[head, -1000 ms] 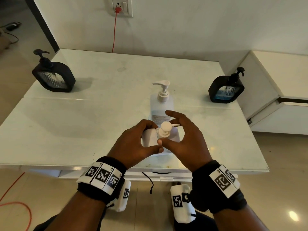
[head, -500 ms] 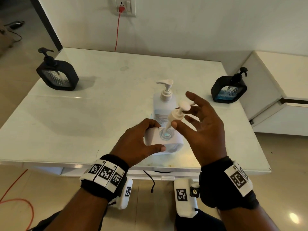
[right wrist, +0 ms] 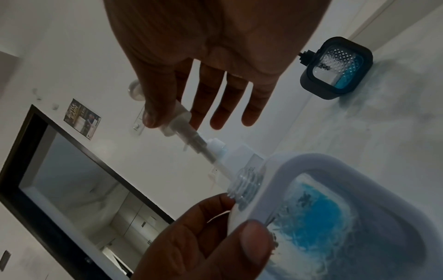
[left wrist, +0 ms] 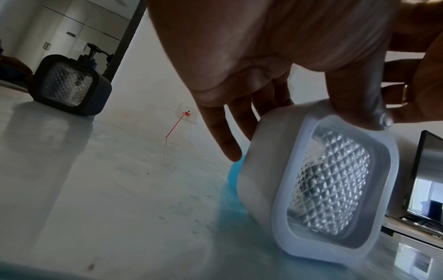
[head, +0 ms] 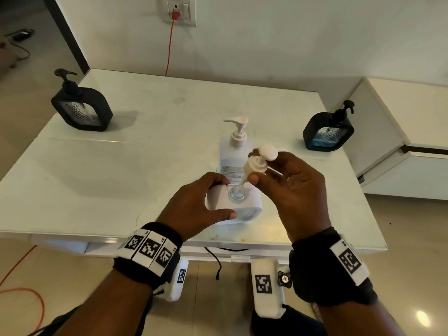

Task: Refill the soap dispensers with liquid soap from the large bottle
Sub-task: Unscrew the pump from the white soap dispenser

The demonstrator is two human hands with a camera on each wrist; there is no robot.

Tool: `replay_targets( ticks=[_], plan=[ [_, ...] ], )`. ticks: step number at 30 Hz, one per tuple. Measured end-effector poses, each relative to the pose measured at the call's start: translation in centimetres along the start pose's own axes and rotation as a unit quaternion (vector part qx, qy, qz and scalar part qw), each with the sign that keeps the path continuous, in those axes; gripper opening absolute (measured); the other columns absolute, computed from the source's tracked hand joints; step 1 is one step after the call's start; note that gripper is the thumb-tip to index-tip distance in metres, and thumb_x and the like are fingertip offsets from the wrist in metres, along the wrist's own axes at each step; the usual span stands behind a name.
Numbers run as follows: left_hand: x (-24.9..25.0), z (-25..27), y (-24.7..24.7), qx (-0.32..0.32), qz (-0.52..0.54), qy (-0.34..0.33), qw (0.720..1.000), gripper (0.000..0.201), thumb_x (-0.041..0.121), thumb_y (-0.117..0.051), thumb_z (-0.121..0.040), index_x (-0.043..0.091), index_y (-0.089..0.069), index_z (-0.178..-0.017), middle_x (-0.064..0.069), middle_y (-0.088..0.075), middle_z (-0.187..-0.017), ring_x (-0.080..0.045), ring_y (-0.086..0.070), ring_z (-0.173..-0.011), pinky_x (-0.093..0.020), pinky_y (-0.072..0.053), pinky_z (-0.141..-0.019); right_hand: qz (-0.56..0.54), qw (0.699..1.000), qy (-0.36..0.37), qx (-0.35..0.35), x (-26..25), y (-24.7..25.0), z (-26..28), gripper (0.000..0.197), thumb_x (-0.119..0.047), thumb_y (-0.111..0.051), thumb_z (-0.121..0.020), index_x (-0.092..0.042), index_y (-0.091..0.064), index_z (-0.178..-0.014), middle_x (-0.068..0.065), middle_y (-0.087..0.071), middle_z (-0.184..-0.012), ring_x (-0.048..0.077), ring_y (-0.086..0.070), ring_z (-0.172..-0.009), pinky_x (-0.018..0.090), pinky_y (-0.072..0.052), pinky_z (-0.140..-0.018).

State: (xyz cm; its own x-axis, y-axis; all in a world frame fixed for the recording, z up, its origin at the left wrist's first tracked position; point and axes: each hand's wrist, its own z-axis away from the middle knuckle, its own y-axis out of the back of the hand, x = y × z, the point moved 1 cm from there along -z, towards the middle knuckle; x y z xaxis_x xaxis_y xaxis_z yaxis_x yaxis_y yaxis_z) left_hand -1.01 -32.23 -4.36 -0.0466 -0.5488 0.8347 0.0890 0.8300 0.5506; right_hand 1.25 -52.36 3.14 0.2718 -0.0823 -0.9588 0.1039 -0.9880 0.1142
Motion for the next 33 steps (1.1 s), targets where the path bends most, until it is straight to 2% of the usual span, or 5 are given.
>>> replay_targets(
  ticks=[5,10,16,26,33],
  plan=[
    [0.0,-0.04,-0.08,0.002,-0.002,0.003,1.0,0.067,0.073,-0.073,-0.061,0.048,-0.051,-0.118,0.023,-0.065,-0.118,-0.003,-0.063,-0.108,-0.038,-0.057,-0.094,0.042,0.999,0.007,0.001,-0.31,-0.09,0.04,0.038,-0.017,-0.083,-0.077,-0.029,-0.07,-0.11,-0.012,-0.073,-0.106,0.016,-0.068,-0.105,0.041,-0.054,-0.097],
    [0.04,-0.06,-0.06,0.0,-0.001,0.003,1.0,0.066,0.073,-0.073,-0.061,0.048,-0.051,-0.118,0.023,-0.065,-0.118,-0.005,-0.063,-0.107,-0.04,-0.058,-0.094,0.056,0.998,-0.003,0.008,-0.01,0.01,0.16,0.042,-0.023,-0.084,-0.076,-0.02,-0.072,-0.116,-0.007,-0.072,-0.113,0.017,-0.066,-0.11,0.044,-0.052,-0.098],
    [0.17,-0.02,0.01,0.0,0.001,0.004,1.0,0.068,0.073,-0.073,-0.06,0.046,-0.052,-0.119,0.022,-0.065,-0.118,-0.008,-0.064,-0.107,-0.04,-0.057,-0.095,0.046,0.999,-0.004,0.0,-0.28,-0.16,0.17,0.039,-0.019,-0.083,-0.078,-0.029,-0.071,-0.113,-0.013,-0.073,-0.109,0.014,-0.067,-0.109,0.045,-0.052,-0.099],
    [0.12,-0.1,0.01,-0.001,-0.003,0.008,1.0,0.062,0.049,-0.09,-0.072,0.041,-0.053,-0.122,0.018,-0.065,-0.12,-0.01,-0.064,-0.109,-0.041,-0.057,-0.096,0.065,0.998,-0.005,0.021,-0.39,-0.32,0.13,0.039,-0.021,-0.081,-0.078,-0.031,-0.069,-0.114,-0.016,-0.073,-0.11,0.009,-0.065,-0.111,0.042,-0.052,-0.099],
    [0.12,-0.12,-0.04,-0.003,-0.004,0.01,1.0,0.061,0.048,-0.09,-0.073,0.042,-0.053,-0.121,0.018,-0.065,-0.122,-0.011,-0.063,-0.111,-0.042,-0.057,-0.097,0.112,0.992,0.017,0.051,0.34,0.0,0.14,0.041,-0.029,-0.079,-0.081,-0.023,-0.07,-0.12,-0.012,-0.071,-0.116,0.013,-0.063,-0.116,0.045,-0.05,-0.1]
  ],
)
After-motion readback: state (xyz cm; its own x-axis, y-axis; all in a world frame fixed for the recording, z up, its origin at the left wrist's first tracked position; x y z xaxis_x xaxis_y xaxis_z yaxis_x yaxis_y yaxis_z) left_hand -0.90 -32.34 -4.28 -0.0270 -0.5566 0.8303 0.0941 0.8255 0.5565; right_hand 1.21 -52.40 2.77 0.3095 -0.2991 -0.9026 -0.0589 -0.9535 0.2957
